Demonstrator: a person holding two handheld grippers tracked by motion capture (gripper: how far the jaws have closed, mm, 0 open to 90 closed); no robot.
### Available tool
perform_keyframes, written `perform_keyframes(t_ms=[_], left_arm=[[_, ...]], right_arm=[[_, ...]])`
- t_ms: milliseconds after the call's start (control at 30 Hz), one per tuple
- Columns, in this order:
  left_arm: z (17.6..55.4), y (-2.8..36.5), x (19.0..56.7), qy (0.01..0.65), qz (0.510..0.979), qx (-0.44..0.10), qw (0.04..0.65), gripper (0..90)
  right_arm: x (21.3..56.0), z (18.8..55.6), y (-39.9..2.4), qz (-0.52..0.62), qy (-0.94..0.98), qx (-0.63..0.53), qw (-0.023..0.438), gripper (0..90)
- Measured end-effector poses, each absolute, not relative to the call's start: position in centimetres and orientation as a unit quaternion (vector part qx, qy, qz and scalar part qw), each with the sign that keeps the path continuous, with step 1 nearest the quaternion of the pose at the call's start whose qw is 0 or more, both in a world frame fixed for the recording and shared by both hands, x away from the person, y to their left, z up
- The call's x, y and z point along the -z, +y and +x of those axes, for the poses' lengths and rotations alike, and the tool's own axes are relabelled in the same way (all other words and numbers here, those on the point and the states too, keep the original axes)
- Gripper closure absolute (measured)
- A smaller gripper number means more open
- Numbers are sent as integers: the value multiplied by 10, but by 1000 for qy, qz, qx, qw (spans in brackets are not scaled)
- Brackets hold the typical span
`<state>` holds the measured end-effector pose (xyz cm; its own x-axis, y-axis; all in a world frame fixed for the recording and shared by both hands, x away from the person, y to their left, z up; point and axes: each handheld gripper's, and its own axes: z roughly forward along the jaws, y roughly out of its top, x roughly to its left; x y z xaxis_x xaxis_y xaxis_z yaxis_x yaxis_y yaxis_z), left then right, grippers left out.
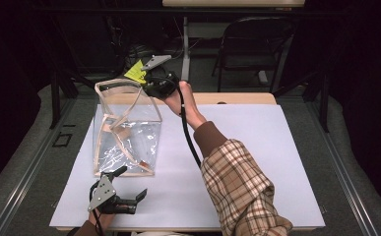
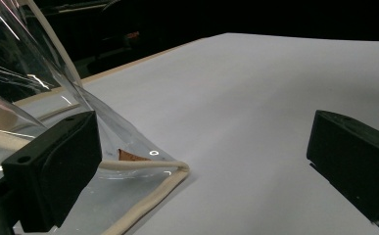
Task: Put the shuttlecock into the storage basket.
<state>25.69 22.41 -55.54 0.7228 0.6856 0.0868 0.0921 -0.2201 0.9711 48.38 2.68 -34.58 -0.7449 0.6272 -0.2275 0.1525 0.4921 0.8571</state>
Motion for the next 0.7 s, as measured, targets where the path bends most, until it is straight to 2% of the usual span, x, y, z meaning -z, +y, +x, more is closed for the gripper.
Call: perform_keyframes(t_ms=[700], left_arm=[[257, 224, 555, 264, 736, -261, 566, 0]], right_arm=[[350, 497, 41, 240, 829, -436, 256, 650]])
